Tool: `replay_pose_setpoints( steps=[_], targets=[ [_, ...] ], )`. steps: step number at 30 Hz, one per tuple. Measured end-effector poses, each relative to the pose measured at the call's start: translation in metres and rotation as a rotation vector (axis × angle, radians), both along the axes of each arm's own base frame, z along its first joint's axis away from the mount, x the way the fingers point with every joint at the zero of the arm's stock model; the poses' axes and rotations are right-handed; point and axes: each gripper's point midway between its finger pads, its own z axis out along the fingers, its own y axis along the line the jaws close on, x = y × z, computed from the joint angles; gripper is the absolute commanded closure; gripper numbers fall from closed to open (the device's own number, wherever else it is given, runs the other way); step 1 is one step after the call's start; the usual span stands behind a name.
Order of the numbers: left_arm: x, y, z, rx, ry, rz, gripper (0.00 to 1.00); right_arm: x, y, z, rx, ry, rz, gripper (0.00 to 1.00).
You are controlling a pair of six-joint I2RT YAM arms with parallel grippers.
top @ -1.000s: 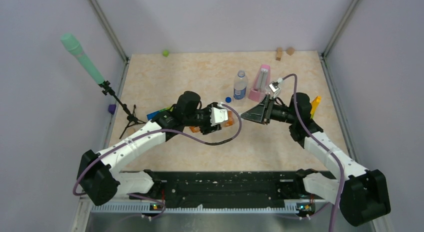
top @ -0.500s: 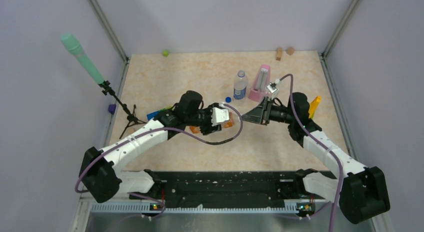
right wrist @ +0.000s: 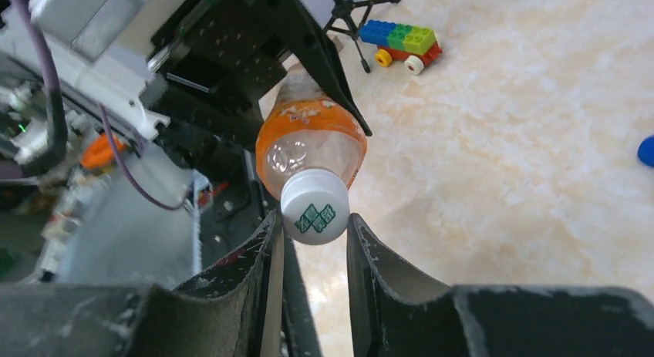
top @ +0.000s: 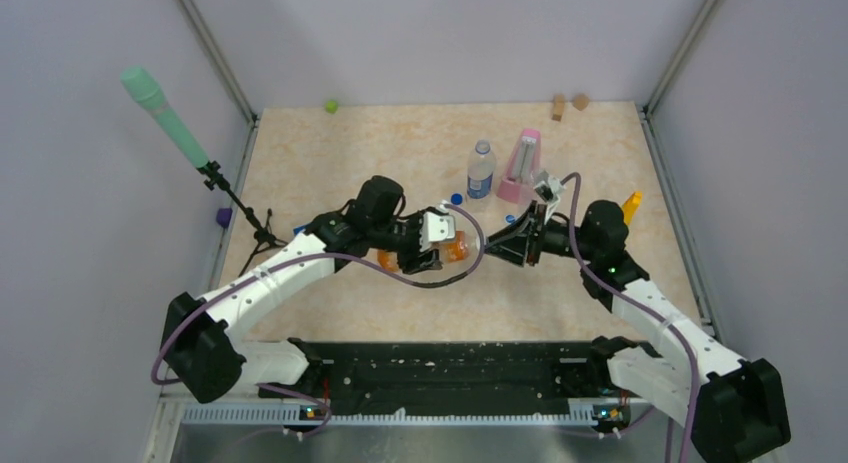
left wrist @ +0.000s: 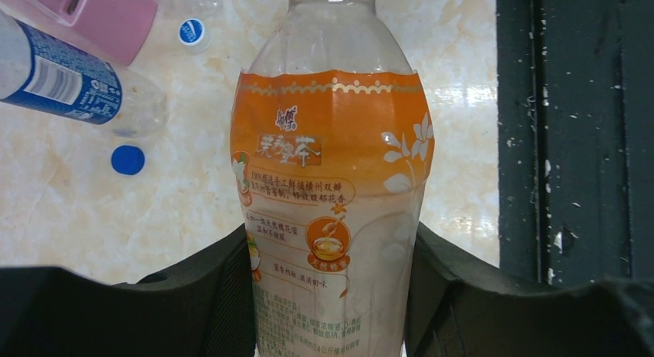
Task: Unscrew the bottle caps
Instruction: Pick up the plastic bottle at the center of the board, then unscrew the bottle cap from the plastic bottle.
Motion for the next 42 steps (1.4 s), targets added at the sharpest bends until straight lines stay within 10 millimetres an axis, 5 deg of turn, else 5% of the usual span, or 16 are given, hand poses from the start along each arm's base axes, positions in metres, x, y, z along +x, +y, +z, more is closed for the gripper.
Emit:
replay_pose_setpoints(
  steps=[10,15,20,26,35,42],
  targets=[
    [-0.020,0.005,0.010,-0.013,0.101,-0.048,1.00,-0.016,0.004,0.005,-0.044,-0.469,0.137,1.00],
    [-0.018,0.005,0.013,-0.013,0.094,-0.043,1.00,-0.013,0.002,0.010,-0.062,-0.568,0.108,0.54],
    [-0.002,0.009,0.009,0.018,0.013,0.012,1.00,-0.001,-0.004,0.022,-0.007,-0.433,-0.057,0.42],
    [0.010,0.022,0.007,0.041,-0.100,0.085,1.00,0.008,-0.011,0.043,0.118,-0.168,-0.213,0.42],
    [0.020,0.025,0.029,-0.024,-0.250,0.123,1.00,0.035,0.013,0.029,0.180,0.345,-0.222,0.44],
    [0.025,0.028,0.027,-0.003,-0.271,0.145,1.00,0.034,0.022,0.024,0.211,0.472,-0.195,0.46]
  ],
)
